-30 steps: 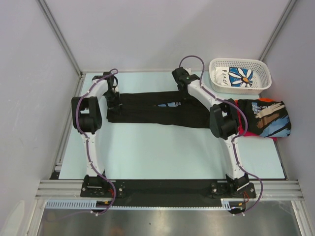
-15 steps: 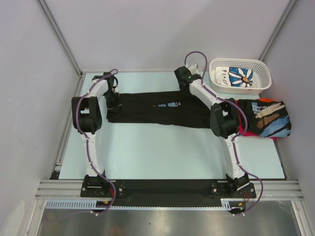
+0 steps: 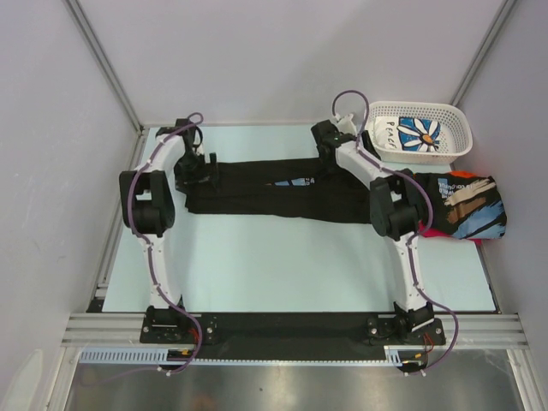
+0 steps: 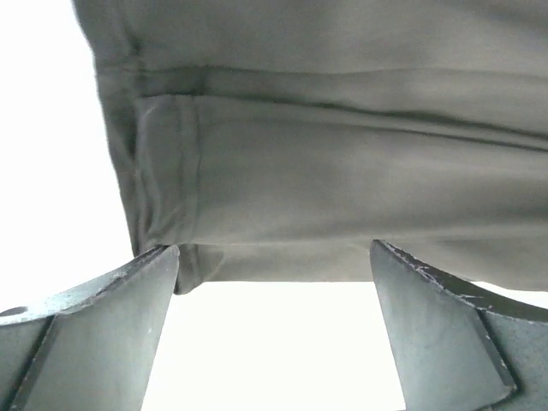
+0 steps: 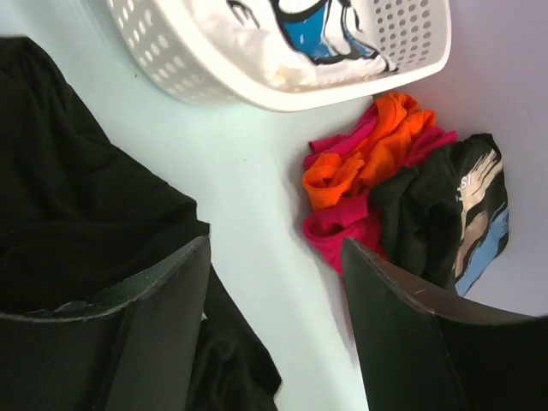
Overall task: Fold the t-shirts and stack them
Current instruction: Fold the other side of the tshirt into a rectangle
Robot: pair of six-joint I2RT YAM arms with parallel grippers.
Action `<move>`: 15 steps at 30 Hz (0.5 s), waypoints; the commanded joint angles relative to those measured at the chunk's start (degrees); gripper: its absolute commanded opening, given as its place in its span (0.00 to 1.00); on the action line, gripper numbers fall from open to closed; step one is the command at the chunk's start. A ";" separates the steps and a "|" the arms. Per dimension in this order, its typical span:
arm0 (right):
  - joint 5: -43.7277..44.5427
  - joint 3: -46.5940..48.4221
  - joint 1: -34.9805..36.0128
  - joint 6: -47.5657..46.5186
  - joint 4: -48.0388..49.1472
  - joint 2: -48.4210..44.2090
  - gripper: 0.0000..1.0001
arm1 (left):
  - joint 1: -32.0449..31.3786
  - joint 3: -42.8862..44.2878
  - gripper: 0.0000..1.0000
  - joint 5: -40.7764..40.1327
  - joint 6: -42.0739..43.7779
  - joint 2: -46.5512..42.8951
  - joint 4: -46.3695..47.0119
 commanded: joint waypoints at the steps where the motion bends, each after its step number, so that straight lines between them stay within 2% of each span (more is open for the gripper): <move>1: -8.30 -6.74 1.19 -1.50 10.80 -16.84 0.65 | -0.13 -0.05 1.00 2.18 0.37 -12.19 6.73; 3: -15.14 -9.75 1.80 -3.71 14.31 -21.75 0.58 | -0.13 -1.54 0.95 4.03 -0.16 -13.96 10.25; 4: -16.93 -11.16 1.89 -3.80 14.16 -22.74 0.53 | -0.21 -1.55 0.90 5.87 -0.07 -14.49 10.95; 5: -19.38 -11.69 1.89 -3.63 13.55 -23.45 0.44 | -0.21 -1.38 0.70 6.23 -0.07 -14.41 11.05; 6: -23.32 -11.78 1.98 -2.58 10.58 -23.89 0.32 | -0.21 -1.29 0.37 6.24 -0.07 -14.15 11.05; 7: -25.54 -12.05 1.72 -1.35 8.90 -23.81 0.01 | -0.21 -1.29 0.07 5.72 -0.25 -13.54 10.88; 8: -28.43 -12.22 1.63 -0.21 5.57 -23.54 0.00 | -0.21 -1.46 0.00 5.62 -0.07 -12.57 10.53; 12: -39.33 -14.68 1.80 3.66 0.19 -21.35 0.00 | -0.21 -1.03 0.00 4.30 0.63 -9.49 9.56; 15: -44.08 -15.65 1.72 6.65 -2.89 -20.38 0.00 | -0.21 1.95 0.00 4.83 0.37 -6.94 9.03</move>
